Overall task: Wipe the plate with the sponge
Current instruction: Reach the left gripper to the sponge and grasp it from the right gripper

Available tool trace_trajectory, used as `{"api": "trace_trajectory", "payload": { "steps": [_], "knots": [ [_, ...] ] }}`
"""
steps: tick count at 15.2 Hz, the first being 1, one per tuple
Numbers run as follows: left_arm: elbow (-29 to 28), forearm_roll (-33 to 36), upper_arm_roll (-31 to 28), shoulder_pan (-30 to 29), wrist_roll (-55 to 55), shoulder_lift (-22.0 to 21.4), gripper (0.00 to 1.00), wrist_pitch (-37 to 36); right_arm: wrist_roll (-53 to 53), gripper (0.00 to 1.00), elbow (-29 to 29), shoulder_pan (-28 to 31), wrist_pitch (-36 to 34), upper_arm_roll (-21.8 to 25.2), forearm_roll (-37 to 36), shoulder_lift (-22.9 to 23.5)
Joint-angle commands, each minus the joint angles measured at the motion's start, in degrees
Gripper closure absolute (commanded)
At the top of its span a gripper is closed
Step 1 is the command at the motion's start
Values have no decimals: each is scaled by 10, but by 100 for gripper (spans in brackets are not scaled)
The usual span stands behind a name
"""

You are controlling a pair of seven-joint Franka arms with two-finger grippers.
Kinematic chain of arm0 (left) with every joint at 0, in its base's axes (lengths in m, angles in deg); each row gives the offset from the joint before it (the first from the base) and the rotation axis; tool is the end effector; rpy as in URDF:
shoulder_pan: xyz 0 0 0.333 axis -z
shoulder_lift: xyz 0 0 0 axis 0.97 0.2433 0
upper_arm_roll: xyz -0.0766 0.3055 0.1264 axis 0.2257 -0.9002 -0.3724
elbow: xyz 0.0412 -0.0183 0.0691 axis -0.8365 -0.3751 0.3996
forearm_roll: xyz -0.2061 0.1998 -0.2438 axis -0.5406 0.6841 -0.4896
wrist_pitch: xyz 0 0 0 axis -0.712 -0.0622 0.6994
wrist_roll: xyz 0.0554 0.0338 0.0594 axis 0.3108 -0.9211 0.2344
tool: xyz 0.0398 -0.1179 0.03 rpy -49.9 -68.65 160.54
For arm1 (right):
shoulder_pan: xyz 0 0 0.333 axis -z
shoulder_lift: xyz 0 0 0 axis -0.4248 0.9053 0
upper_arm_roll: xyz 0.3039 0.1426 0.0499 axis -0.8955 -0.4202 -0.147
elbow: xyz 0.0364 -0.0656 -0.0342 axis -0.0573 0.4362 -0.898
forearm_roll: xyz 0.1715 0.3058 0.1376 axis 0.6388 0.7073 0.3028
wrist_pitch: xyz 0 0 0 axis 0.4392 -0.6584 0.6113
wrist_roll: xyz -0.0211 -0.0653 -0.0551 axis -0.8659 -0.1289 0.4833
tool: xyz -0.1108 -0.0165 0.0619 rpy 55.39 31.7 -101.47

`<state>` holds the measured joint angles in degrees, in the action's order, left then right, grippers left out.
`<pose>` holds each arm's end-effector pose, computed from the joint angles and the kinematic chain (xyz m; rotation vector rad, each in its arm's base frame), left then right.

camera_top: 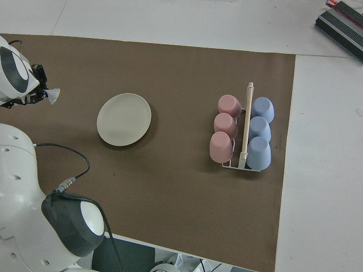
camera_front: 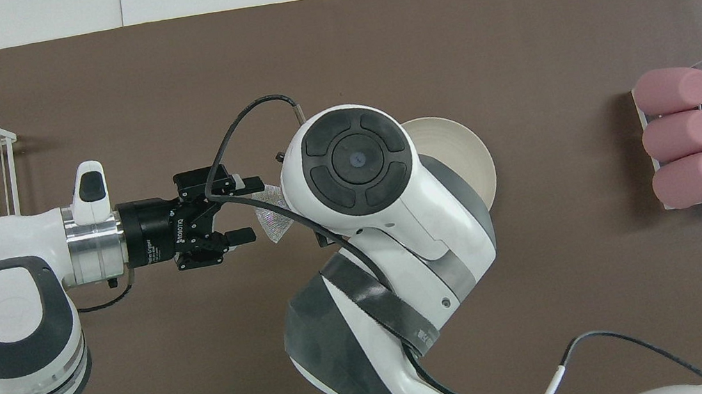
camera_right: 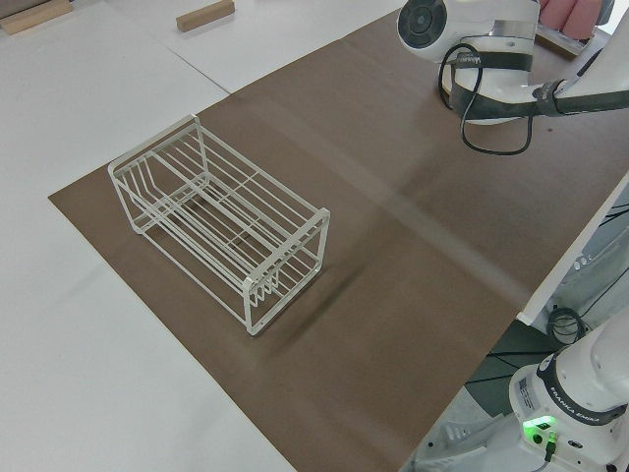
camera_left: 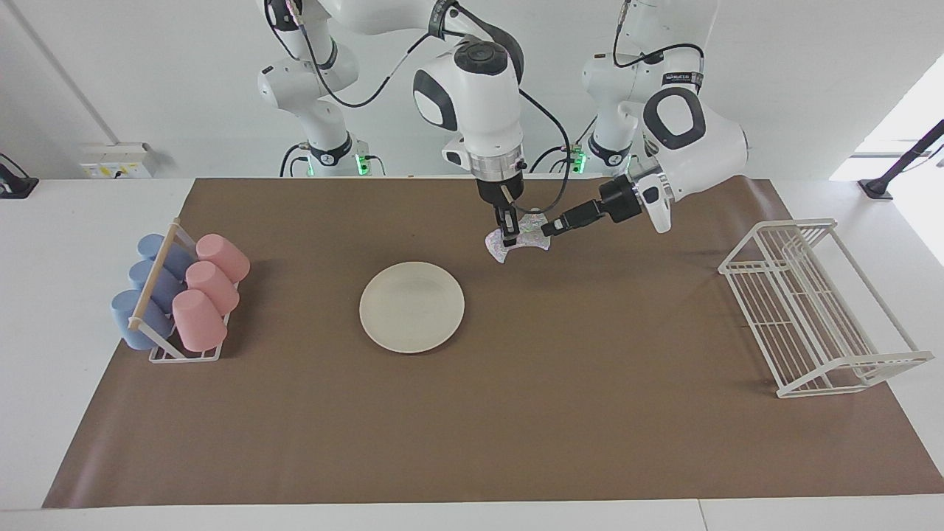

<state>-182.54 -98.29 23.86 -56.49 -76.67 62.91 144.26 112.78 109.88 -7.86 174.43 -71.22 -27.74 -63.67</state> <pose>0.4744 -0.2184 0.4698 1.9862 0.6650 -0.3542 0.5230 0.4168 0.5146 -2.1891 1.9703 0.0672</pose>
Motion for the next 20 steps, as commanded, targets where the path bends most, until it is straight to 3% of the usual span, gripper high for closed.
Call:
{"api": "trace_trajectory", "payload": {
  "steps": [1, 2, 3, 5, 6, 12, 13, 14, 15, 16, 17, 20],
  "knots": [
    [3, -15, -7, 15, -19, -1, 8, 0, 15, 100, 3, -1, -7, 0, -12, -5],
    [3, -15, -7, 15, -22, -1, 16, 1, 15, 100, 3, -1, -7, 0, -12, -5],
    [3, -15, -7, 15, -25, 0, 30, 1, 15, 100, 3, -1, -7, 0, -12, -5],
    [3, -15, -7, 16, -26, 0, 80, 3, 15, 100, 4, -1, -7, 0, -12, -5],
    [3, -15, -7, 19, -27, 0, 100, 4, 14, 100, 4, -1, -7, 0, -12, -5],
    [3, -16, -7, 26, -41, 0, 100, 3, 6, 100, 3, 4, -10, 0, -12, -5],
    [3, -15, -7, 26, -45, 0, 100, 3, -3, 89, 4, 4, -12, 0, -13, -6],
    [5, -16, -7, 25, -46, 0, 100, 3, -12, 64, 4, 4, -13, 0, -13, -6],
    [6, -16, -8, 25, -46, 0, 100, 1, -22, 50, 6, 6, -15, 0, -13, -10],
    [6, -16, -8, 23, -47, 0, 100, 0, -35, 30, 14, 9, -13, 1, -13, -13],
    [6, -16, -8, 21, -47, 0, 100, -1, -38, 0, 19, 13, -7, 2, -13, -14],
    [7, -16, -8, 19, -50, 0, 100, -2, -79, 0, 22, 19, -4, 2, -13, -15]
  ]
}}
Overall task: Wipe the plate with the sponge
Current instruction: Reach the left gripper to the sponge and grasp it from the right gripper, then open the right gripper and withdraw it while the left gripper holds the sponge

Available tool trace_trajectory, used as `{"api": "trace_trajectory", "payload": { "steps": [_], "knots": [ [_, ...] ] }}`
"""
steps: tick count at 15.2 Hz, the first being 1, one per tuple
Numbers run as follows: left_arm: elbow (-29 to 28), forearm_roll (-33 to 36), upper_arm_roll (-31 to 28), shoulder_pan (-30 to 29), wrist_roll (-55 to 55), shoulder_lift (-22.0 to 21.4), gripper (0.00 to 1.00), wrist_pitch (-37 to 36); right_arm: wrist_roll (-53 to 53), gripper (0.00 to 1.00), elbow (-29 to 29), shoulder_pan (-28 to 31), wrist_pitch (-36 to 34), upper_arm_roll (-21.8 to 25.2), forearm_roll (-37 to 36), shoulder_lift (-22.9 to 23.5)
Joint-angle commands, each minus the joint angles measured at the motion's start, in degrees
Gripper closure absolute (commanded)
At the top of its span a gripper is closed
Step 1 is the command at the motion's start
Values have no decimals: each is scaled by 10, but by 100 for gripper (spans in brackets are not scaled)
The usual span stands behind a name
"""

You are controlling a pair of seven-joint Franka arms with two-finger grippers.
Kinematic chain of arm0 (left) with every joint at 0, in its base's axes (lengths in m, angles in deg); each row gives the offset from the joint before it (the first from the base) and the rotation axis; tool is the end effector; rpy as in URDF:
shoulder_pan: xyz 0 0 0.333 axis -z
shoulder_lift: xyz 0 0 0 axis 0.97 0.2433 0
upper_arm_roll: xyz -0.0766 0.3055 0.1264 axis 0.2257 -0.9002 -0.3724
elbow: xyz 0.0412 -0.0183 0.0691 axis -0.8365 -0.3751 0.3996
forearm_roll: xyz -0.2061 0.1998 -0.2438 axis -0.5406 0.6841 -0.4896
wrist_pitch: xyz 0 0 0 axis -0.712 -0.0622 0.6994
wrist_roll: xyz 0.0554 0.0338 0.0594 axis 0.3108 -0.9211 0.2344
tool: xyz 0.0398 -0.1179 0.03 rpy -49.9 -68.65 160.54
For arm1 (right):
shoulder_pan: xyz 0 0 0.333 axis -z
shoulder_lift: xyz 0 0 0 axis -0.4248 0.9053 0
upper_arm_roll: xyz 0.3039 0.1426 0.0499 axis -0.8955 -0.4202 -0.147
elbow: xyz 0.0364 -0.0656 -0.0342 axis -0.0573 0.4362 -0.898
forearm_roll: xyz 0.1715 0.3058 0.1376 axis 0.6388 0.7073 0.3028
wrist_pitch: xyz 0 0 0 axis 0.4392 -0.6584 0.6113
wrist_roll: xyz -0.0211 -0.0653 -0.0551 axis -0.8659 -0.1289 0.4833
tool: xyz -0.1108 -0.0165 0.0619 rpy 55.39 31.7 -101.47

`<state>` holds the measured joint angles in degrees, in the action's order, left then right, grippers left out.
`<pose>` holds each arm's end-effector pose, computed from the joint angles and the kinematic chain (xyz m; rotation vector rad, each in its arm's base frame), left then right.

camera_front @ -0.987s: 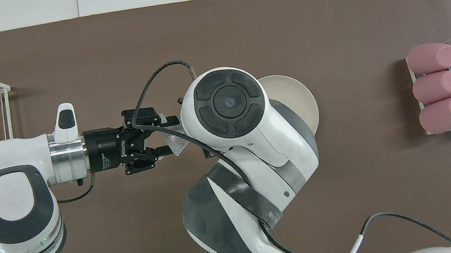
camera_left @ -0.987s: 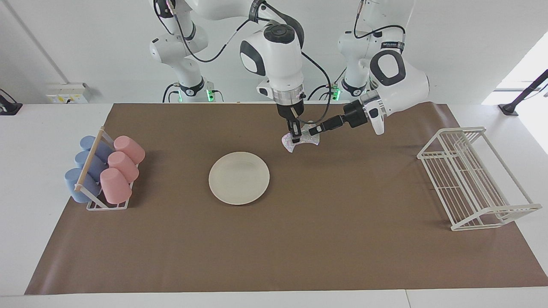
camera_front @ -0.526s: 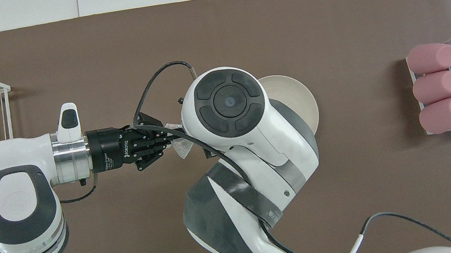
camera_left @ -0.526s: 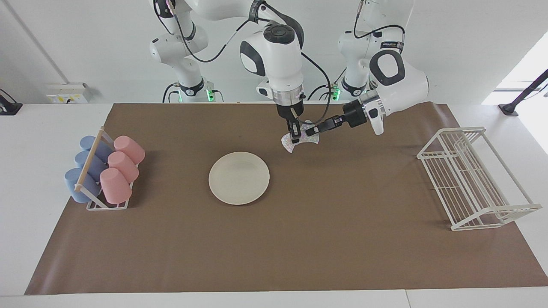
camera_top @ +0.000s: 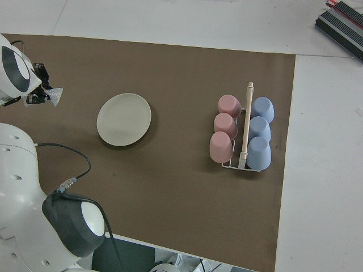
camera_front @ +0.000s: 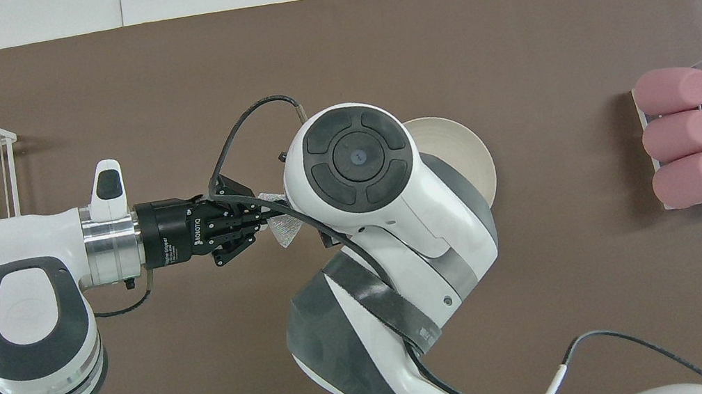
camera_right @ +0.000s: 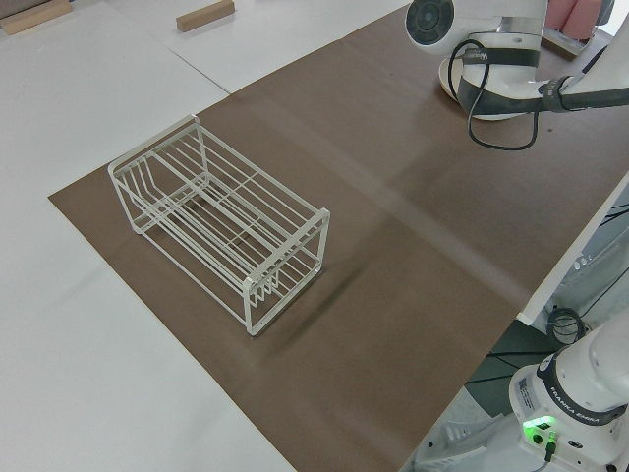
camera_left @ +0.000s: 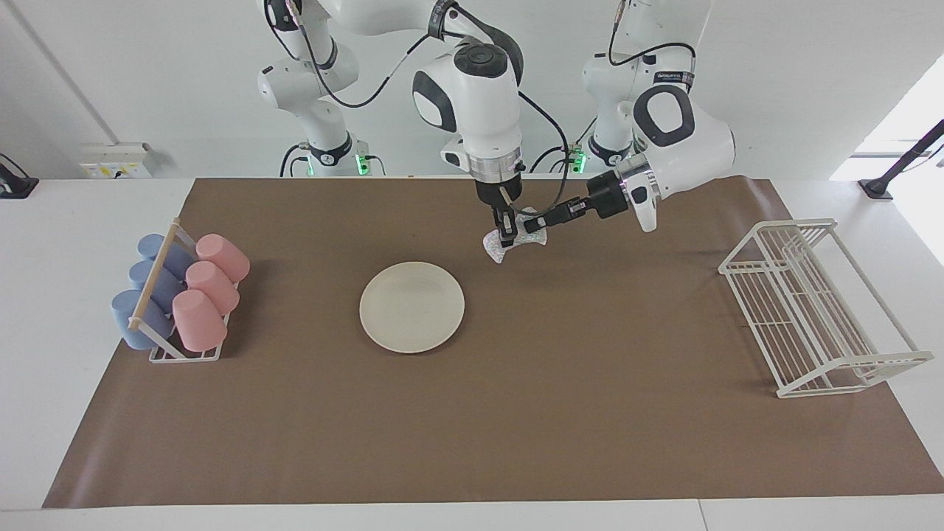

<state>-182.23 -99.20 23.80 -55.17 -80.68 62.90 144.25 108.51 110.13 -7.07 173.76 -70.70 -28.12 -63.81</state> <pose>0.4709 -0.2296 0.4733 1.9586 0.7171 -0.4083 0.5304 0.4038 0.5126 -2.2531 1.9184 0.0445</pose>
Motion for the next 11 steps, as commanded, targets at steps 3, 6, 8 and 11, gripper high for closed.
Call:
{"api": "trace_trajectory", "payload": {
  "steps": [3, 6, 8, 11],
  "knots": [
    [4, -6, -9, 5, -14, 0, 100, -2, -138, 0, 37, 30, -2, -2, -9, -22],
    [4, -3, -11, 5, -21, 1, 100, 1, -261, 0, 48, 59, -9, -2, -8, -34],
    [5, 2, -12, 4, -21, 1, 100, 1, -342, 0, 49, 77, -34, -2, -8, -43],
    [11, 47, -13, -10, -29, 3, 100, -4, -475, 0, 49, 117, -68, -2, -8, -63]
  ]
}}
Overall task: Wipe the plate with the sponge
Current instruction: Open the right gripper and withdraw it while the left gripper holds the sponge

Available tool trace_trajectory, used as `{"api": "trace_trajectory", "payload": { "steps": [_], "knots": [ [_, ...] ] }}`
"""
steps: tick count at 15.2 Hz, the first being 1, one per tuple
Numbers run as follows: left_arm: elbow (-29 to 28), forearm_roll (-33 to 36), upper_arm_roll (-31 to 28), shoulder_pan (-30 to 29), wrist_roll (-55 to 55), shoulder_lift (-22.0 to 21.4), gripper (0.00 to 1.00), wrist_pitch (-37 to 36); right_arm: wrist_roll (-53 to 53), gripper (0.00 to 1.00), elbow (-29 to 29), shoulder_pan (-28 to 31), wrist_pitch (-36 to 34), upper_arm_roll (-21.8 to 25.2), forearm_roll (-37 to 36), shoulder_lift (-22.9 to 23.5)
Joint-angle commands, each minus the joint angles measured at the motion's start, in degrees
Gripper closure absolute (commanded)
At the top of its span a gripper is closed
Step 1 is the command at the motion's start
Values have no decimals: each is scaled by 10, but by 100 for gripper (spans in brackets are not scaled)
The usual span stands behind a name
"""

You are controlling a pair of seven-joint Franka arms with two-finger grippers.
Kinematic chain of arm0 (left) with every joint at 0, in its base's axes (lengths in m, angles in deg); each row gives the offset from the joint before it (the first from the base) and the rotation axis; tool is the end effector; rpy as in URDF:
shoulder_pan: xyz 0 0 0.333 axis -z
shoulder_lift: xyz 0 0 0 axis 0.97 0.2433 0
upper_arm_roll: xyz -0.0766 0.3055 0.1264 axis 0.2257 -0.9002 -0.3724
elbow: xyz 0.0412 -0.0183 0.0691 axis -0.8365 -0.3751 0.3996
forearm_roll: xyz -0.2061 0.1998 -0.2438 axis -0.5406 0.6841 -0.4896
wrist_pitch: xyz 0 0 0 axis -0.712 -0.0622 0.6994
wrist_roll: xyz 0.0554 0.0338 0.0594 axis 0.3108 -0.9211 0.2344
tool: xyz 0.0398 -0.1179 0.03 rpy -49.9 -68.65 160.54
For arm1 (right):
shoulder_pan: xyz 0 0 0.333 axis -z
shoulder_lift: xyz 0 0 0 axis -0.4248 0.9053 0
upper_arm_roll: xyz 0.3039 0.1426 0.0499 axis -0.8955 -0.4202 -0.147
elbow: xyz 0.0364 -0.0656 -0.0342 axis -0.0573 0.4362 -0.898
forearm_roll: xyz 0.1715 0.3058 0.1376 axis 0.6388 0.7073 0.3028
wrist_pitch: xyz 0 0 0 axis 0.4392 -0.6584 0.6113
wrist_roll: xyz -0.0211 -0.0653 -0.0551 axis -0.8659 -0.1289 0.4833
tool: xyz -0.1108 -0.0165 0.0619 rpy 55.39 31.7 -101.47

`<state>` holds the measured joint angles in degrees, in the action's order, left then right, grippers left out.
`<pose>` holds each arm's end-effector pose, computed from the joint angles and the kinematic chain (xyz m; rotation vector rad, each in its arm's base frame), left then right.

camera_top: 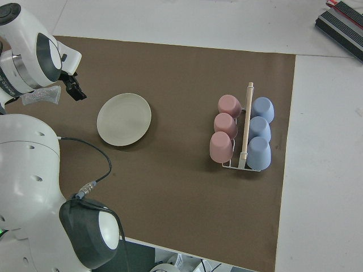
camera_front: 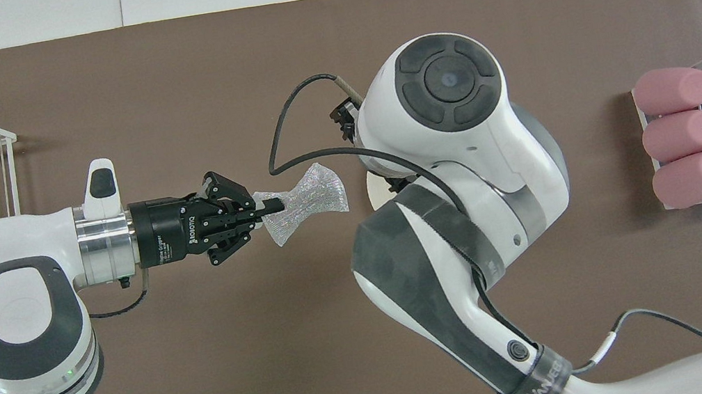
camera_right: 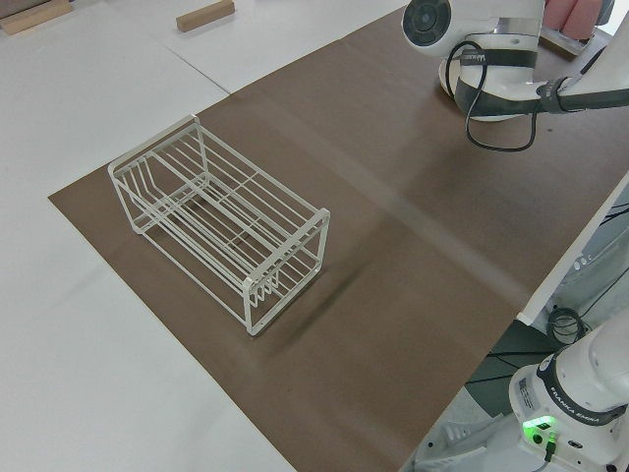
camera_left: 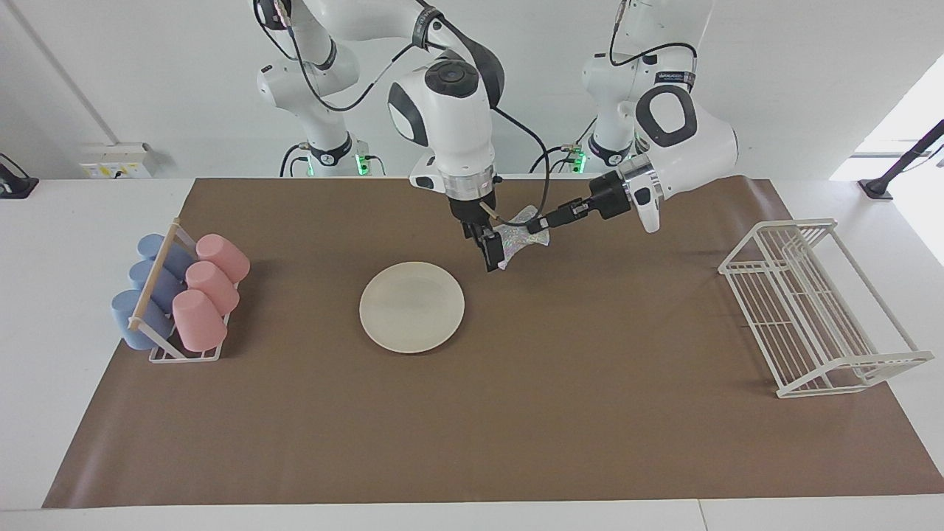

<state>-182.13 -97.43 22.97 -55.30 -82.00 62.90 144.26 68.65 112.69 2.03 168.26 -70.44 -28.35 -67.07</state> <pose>0.4743 -0.2207 0.4725 1.9741 0.7429 -0.4048 0.5643 0.3015 0.5182 -2.7522 1.2821 -0.0079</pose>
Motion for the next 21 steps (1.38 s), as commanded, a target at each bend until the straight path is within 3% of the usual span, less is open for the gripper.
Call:
{"api": "trace_trajectory", "payload": {
  "steps": [1, 6, 12, 15, 18, 21],
  "knots": [
    [11, 43, -4, -13, -18, 3, 100, -6, -127, 0, 23, 43, -25, -5, -6, -38],
    [23, 138, -5, -23, -35, 6, 100, -18, -385, 0, 22, 128, -83, -5, -5, -77],
    [50, 310, -5, -69, -34, 18, 100, -85, -632, 0, 14, 229, -171, -4, -5, -110],
    [89, 403, -5, -82, -36, 33, 100, -127, -679, 0, 7, 245, -178, -3, -6, -110],
    [163, 525, -5, -82, -55, 64, 100, -194, -727, 0, -17, 245, -189, -3, -32, -102],
    [207, 600, -5, -81, -60, 77, 100, -237, -762, 0, -13, 246, -186, -1, -27, -103]
  ]
}}
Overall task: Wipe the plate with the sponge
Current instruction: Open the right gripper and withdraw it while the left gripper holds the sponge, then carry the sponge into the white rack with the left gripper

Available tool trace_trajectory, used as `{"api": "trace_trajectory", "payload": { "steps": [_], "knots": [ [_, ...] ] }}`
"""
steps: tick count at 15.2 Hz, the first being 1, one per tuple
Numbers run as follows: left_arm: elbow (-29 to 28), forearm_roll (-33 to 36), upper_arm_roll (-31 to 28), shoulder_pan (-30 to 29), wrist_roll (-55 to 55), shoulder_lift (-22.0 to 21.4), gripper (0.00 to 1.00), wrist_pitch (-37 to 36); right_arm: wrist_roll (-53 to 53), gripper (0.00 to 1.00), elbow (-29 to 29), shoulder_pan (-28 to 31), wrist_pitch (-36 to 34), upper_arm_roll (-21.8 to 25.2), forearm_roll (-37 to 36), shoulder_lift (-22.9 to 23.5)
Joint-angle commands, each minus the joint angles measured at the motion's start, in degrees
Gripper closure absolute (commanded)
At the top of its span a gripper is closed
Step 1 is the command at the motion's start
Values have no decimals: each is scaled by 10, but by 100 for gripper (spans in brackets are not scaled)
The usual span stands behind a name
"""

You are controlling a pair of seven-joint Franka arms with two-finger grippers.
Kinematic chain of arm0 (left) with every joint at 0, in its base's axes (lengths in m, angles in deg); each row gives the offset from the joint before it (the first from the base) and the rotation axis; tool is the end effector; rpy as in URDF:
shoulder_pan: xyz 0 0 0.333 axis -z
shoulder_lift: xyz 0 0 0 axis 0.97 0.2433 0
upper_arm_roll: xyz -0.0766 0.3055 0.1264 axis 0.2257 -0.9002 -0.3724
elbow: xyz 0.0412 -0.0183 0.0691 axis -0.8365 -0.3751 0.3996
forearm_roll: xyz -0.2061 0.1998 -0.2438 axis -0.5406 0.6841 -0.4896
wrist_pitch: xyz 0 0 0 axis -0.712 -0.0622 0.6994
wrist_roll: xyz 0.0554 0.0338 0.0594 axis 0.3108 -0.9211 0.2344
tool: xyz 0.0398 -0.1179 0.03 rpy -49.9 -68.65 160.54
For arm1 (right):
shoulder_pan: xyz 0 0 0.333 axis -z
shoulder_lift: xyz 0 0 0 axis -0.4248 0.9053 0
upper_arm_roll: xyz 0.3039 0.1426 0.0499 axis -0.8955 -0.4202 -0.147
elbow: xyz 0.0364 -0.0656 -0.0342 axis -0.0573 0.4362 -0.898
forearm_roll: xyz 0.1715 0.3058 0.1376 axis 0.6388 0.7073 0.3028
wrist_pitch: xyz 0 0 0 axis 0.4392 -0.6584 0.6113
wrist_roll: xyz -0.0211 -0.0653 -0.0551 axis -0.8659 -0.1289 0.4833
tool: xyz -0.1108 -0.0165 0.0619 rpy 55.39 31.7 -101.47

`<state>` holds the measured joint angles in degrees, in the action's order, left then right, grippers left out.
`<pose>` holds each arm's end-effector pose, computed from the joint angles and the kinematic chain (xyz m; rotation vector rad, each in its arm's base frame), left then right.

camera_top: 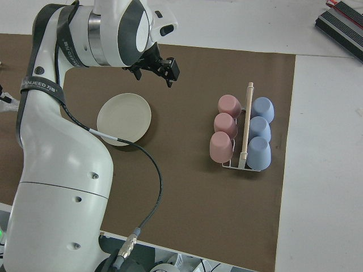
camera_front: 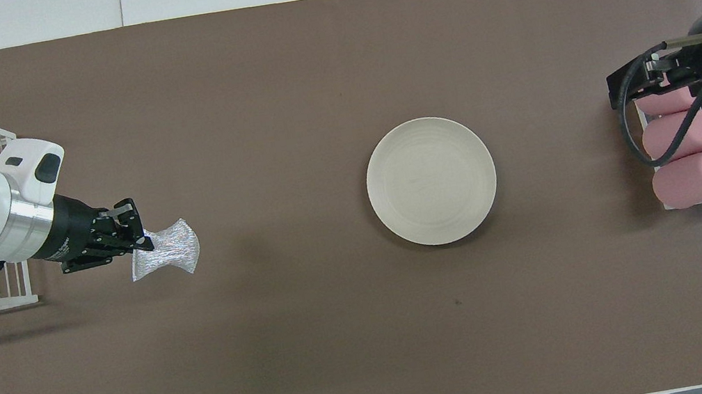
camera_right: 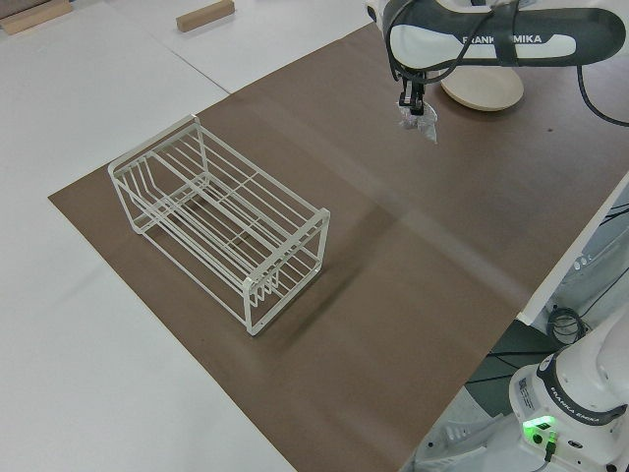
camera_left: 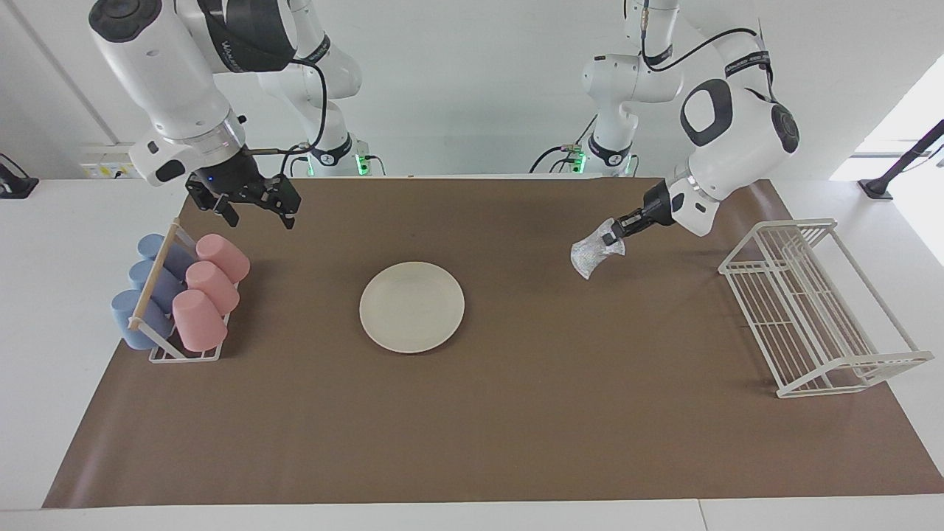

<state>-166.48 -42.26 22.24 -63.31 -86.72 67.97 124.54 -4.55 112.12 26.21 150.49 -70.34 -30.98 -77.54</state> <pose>0.5100 -0.1150 0.4872 2.8675 0.4803 -0.3489 0.5589 0.0367 0.6038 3.1376 -0.0061 -0.0484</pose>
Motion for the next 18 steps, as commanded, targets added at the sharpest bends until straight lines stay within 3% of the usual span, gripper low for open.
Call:
{"api": "trace_trajectory", "payload": {
  "steps": [1, 9, 13, 18],
  "knots": [
    [62, 78, 3, 3, -12, 26, 100, -55, -27, 0, -10, 1, 3, -4, 17, 2],
    [194, 301, 8, 40, -11, 59, 100, -207, -79, 0, -2, -11, -4, 30, -1, -8],
    [208, 459, 10, 57, -7, 64, 100, -207, -90, 0, 27, -22, 0, 34, -1, -35],
    [178, 593, 6, 22, 1, 57, 100, -133, -87, 0, 35, -22, -2, 33, 4, -37]
  ]
}}
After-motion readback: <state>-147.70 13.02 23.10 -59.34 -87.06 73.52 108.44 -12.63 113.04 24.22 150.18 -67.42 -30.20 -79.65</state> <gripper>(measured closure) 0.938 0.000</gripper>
